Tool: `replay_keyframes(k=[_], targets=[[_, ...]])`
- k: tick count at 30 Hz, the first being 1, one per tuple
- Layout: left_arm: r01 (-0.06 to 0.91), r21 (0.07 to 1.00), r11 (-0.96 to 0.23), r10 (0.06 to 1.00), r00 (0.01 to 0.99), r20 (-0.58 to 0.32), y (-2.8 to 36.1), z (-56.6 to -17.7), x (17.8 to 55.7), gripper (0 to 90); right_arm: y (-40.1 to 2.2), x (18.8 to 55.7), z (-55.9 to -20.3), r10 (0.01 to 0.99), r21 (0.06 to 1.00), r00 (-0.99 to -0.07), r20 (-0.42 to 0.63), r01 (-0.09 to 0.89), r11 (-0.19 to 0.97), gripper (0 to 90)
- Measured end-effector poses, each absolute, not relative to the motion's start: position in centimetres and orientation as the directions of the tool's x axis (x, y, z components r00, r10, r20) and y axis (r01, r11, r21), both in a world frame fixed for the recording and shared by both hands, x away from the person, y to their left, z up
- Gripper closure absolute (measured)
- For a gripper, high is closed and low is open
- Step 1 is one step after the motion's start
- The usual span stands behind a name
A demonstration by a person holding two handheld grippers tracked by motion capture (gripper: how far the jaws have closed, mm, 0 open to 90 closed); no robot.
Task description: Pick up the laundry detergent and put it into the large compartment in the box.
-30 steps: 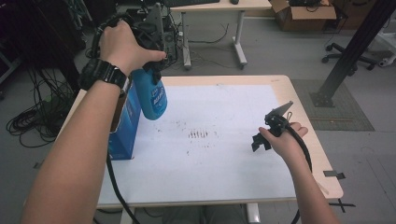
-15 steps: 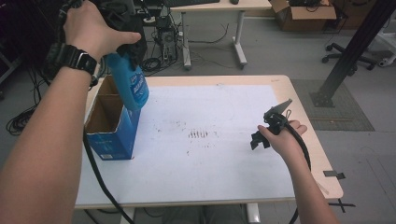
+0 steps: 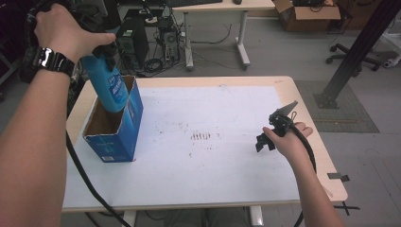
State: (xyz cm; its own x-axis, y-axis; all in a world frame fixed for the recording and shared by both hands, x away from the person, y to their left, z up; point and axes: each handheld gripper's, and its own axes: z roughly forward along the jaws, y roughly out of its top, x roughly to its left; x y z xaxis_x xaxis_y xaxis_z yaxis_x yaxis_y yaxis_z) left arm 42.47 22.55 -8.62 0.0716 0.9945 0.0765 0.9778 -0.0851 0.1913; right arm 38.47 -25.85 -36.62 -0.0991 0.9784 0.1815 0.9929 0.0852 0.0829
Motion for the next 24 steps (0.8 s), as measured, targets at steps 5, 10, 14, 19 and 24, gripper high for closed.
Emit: replay_keyframes(k=[5,10,14,19,24], targets=[[0.98,0.19,-0.053,0.996,0.038,0.081,23.9,-8.7,42.4,37.6,-26.0,38.5,-36.3,0.979,0.087,-0.096,0.18,0.993,0.081,3.9],[0.982,0.185,-0.03,0.997,0.016,0.078,24.8,-9.1,42.3,37.6,-25.9,38.5,-36.2,0.979,0.091,-0.101,0.178,0.992,0.086,3.9],[0.982,0.186,-0.025,0.998,0.012,0.068,25.3,-9.6,42.3,37.6,-25.7,38.5,-36.2,0.978,0.088,-0.104,0.179,0.992,0.089,3.9],[0.984,0.175,-0.024,0.997,0.011,0.077,25.5,-10.3,42.5,37.6,-25.7,38.5,-36.3,0.979,0.088,-0.103,0.178,0.992,0.089,3.9],[0.987,0.157,-0.025,0.998,0.015,0.066,25.6,-11.8,42.7,37.6,-25.7,38.5,-36.6,0.979,0.084,-0.104,0.176,0.992,0.091,3.9]])
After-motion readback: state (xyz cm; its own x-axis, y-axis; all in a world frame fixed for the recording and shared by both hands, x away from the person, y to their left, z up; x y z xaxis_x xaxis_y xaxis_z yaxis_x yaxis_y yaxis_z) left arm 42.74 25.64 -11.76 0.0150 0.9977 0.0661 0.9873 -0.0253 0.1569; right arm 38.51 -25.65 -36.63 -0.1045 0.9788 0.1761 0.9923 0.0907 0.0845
